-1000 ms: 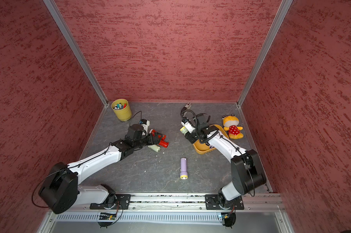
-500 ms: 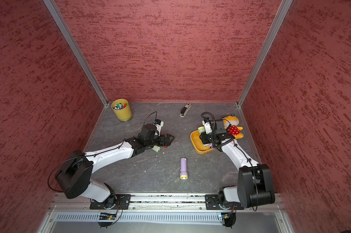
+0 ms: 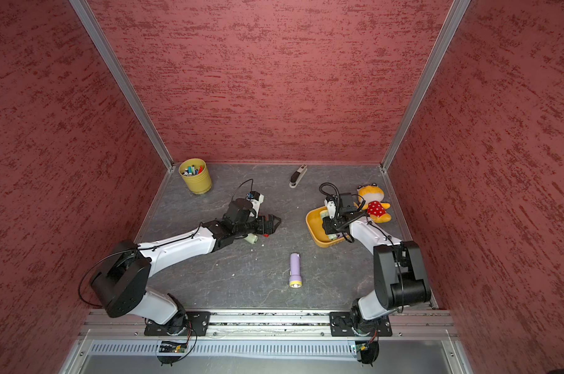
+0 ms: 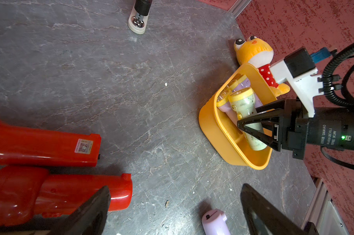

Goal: Put the flashlights into the storage boxes
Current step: Place the flashlight at the storage box.

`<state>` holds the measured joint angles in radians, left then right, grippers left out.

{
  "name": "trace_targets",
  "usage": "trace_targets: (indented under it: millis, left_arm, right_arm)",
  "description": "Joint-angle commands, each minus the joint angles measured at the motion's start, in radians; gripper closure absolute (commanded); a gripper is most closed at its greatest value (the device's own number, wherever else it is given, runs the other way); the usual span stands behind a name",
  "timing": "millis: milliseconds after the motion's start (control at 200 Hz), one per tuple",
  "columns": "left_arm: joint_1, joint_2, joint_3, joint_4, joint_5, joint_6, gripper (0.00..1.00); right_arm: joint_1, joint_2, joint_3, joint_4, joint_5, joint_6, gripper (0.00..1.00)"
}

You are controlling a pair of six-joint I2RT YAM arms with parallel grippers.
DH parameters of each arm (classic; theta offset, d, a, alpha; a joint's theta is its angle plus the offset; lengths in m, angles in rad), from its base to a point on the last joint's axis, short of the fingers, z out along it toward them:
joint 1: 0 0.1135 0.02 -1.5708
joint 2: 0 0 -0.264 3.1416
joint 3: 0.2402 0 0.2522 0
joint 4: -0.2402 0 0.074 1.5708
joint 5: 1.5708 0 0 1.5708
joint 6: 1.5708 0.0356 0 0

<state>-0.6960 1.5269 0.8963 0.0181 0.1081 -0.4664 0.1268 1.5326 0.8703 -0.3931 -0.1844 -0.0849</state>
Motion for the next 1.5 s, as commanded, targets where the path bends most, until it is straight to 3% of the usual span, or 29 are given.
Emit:
trace_targets:
  millis: [0, 155, 301, 651, 832, 1117, 1323, 1493]
  left_arm:
    - [-0.003, 0.015, 0.029, 0.020, 0.017, -0.004, 0.01]
    - [-0.004, 0.013, 0.031, 0.023, 0.014, -0.003, 0.01]
    - [-0.002, 0.003, 0.016, 0.023, 0.002, -0.006, 0.01]
    - [-0.002, -0.001, 0.012, 0.022, -0.002, -0.008, 0.01]
    - [-0.002, -0.003, 0.009, 0.022, -0.003, -0.008, 0.00]
    - [-0.001, -0.007, 0.007, 0.020, -0.003, -0.006, 0.00]
    - [-0.001, -0.007, 0.007, 0.020, -0.004, -0.009, 0.01]
    - [0.000, -0.002, 0.006, 0.023, 0.003, -0.014, 0.01]
  right_arm:
    - [-0.005, 0.011, 0.031, 0.028, 0.038, -0.037, 0.72]
    - [-0.001, 0.037, 0.053, 0.025, 0.111, -0.045, 0.58]
    - [0.016, 0.045, 0.074, 0.003, 0.170, -0.063, 0.57]
    - [0.037, -0.005, 0.078, -0.005, 0.136, -0.064, 0.51]
    - [0.056, -0.049, 0.081, -0.021, 0.114, -0.048, 0.55]
    - [0.113, -0.059, 0.090, -0.041, 0.088, -0.011, 0.53]
    - [0.131, -0.037, 0.074, -0.017, -0.008, 0.045, 0.65]
    - [0.132, 0.000, 0.049, -0.013, 0.014, 0.066, 0.71]
